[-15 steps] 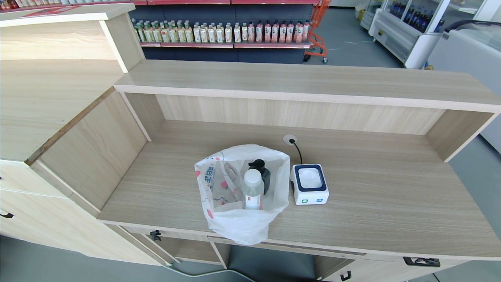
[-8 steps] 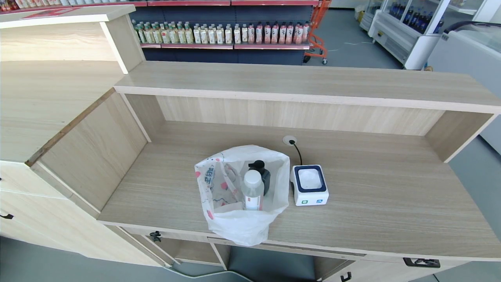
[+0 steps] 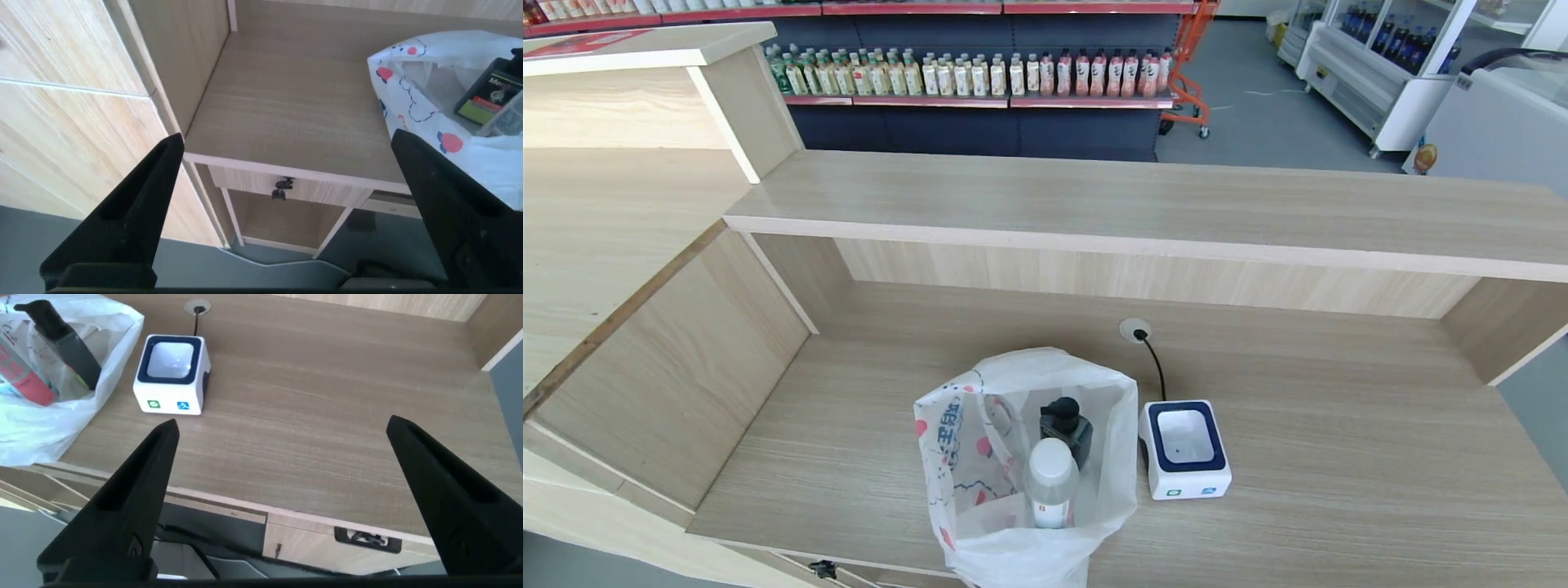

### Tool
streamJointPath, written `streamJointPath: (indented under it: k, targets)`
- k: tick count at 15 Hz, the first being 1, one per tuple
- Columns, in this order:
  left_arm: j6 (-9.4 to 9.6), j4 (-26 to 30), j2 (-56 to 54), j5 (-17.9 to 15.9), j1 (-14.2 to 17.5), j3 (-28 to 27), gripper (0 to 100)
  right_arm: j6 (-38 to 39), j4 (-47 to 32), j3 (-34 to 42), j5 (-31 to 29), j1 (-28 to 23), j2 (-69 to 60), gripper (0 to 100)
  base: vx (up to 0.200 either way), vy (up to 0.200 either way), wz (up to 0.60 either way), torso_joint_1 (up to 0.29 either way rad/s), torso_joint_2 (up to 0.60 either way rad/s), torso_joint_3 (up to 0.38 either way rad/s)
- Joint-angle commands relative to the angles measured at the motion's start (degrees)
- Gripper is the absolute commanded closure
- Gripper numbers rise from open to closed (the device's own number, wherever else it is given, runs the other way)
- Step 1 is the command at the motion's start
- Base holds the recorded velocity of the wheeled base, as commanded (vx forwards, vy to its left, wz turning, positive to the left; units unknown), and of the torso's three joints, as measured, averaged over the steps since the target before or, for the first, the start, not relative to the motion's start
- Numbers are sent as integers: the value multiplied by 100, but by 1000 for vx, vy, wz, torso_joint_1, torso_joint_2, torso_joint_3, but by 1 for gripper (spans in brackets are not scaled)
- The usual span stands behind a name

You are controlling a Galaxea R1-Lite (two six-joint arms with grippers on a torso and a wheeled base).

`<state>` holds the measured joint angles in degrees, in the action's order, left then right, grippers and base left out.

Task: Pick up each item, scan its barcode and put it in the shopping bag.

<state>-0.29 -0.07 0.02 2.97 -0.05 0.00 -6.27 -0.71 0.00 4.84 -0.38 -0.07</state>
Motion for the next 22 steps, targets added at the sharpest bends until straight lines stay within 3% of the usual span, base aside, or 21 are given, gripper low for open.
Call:
streamJointPath:
  k: [1,22]
  targets:
    - [-6,-1,-2,1,5,0,0,3,0,0,8,3,16,0,0,0,0,0,0,0]
    - [-6,-1,-2,1,5,0,0,47,-8,0,-18,3,16,0,0,0,-29,0,0,0]
